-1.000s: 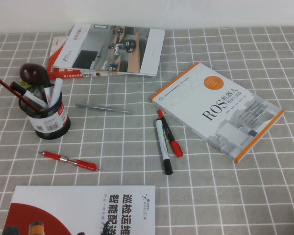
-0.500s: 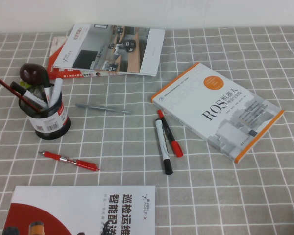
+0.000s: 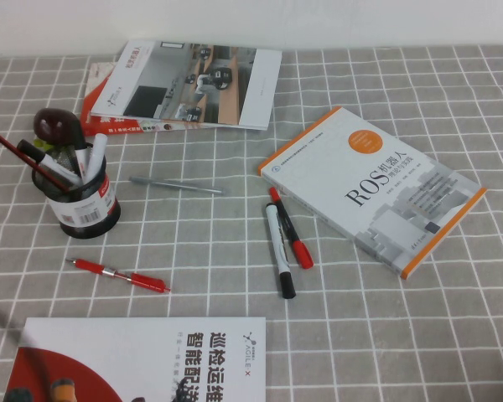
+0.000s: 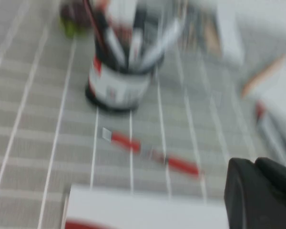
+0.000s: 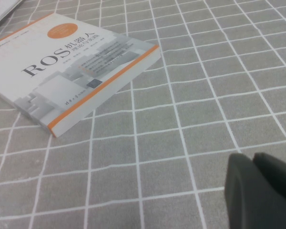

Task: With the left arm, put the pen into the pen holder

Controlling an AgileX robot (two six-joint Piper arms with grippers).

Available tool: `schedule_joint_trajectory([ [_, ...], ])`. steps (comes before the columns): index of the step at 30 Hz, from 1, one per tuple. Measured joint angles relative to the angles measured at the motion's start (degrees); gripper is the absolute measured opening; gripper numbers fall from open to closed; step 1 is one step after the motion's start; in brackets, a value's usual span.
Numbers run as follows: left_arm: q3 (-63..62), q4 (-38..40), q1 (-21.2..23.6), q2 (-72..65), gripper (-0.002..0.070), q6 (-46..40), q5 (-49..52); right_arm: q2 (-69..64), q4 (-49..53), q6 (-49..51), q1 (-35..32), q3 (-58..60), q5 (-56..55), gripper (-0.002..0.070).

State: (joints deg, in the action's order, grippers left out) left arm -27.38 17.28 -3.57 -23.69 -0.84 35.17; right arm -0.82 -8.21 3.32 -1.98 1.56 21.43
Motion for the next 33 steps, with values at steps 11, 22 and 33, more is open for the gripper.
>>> schedule_joint_trajectory([
  [11, -15.59, 0.87, 0.00, -25.38, -0.0003, -11.58, 14.68, 0.00, 0.00, 0.00, 0.00, 0.00, 0.00, -0.0015],
  [22, -17.69, 1.06, -0.88, -37.95, -0.0003, -13.87, 13.07, 0.00, 0.00, 0.00, 0.00, 0.00, 0.00, -0.0015],
  [33, -24.87, -6.71, -12.88, -47.83, -0.0003, -31.09, 18.50, 0.00, 0.00, 0.00, 0.00, 0.00, 0.00, -0.0015],
])
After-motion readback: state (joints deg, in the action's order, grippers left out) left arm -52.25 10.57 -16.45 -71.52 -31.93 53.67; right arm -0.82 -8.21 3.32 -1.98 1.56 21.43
